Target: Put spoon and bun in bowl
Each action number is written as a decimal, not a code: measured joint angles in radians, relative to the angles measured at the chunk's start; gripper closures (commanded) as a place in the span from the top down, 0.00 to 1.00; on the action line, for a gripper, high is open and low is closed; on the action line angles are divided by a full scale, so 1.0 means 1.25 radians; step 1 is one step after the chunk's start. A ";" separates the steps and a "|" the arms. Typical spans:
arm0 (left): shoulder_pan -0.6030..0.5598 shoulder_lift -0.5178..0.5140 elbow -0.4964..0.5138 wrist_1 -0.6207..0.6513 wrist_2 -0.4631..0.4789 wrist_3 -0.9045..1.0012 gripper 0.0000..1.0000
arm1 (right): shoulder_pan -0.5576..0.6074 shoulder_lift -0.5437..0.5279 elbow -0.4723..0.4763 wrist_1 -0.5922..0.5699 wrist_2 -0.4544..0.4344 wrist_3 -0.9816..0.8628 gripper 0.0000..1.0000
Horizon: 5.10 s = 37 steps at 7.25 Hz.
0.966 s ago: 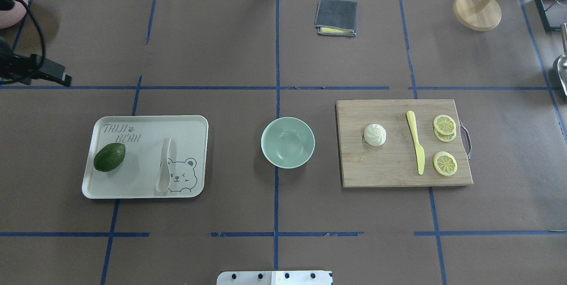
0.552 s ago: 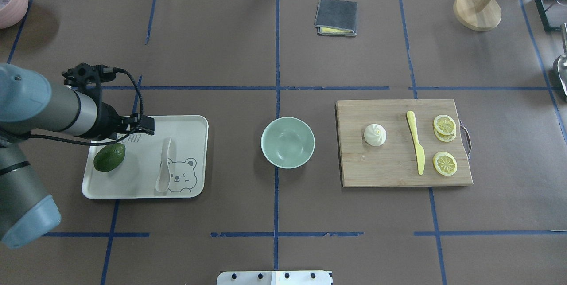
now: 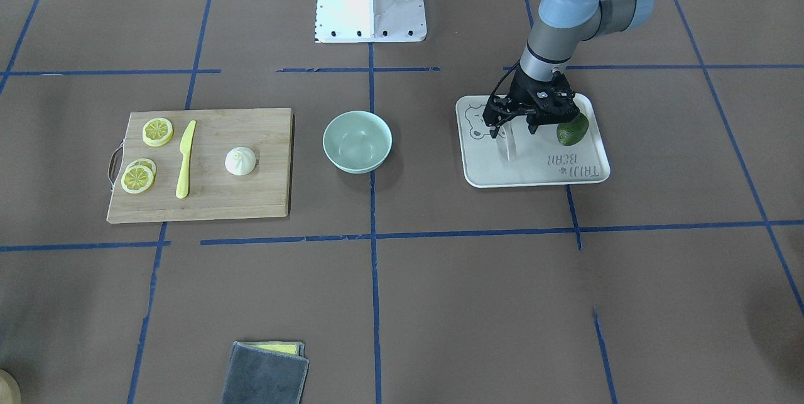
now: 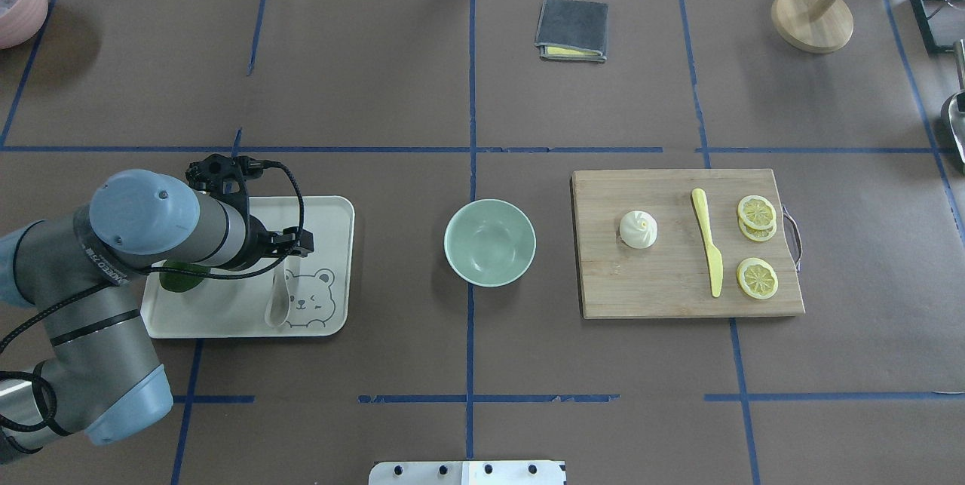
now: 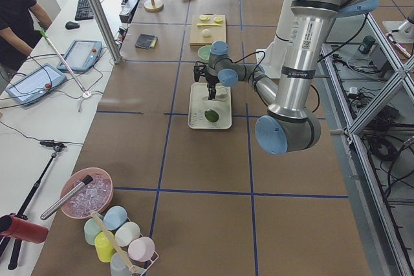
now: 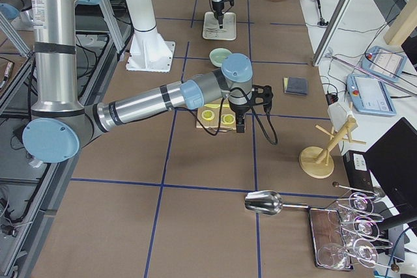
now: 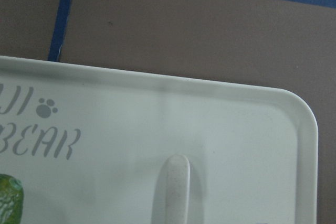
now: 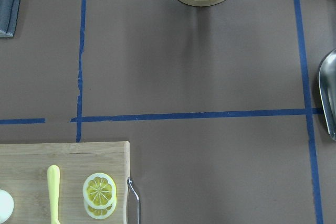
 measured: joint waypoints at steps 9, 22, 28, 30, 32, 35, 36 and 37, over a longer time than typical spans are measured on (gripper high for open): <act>0.025 -0.012 0.029 0.002 0.022 0.004 0.22 | -0.024 0.014 0.011 0.001 0.000 0.037 1.00; -0.019 -0.284 0.103 -0.066 0.017 -0.274 0.00 | -0.432 0.128 0.007 0.196 -0.297 0.551 1.00; 0.078 -0.398 0.274 -0.199 0.125 -0.312 0.67 | -0.582 0.226 -0.077 0.196 -0.431 0.628 1.00; 0.056 -0.402 0.282 -0.209 0.129 -0.311 1.00 | -0.607 0.227 -0.080 0.192 -0.449 0.628 1.00; 0.015 -0.391 0.274 -0.204 0.109 -0.307 1.00 | -0.639 0.232 -0.100 0.187 -0.479 0.627 1.00; -0.050 -0.316 0.189 -0.203 0.016 -0.303 1.00 | -0.656 0.237 -0.131 0.186 -0.494 0.626 0.47; -0.072 -0.299 0.168 -0.202 -0.009 -0.302 1.00 | -0.657 0.237 -0.139 0.185 -0.492 0.623 0.04; -0.089 -0.290 0.160 -0.202 -0.024 -0.301 1.00 | -0.657 0.237 -0.142 0.185 -0.488 0.618 0.00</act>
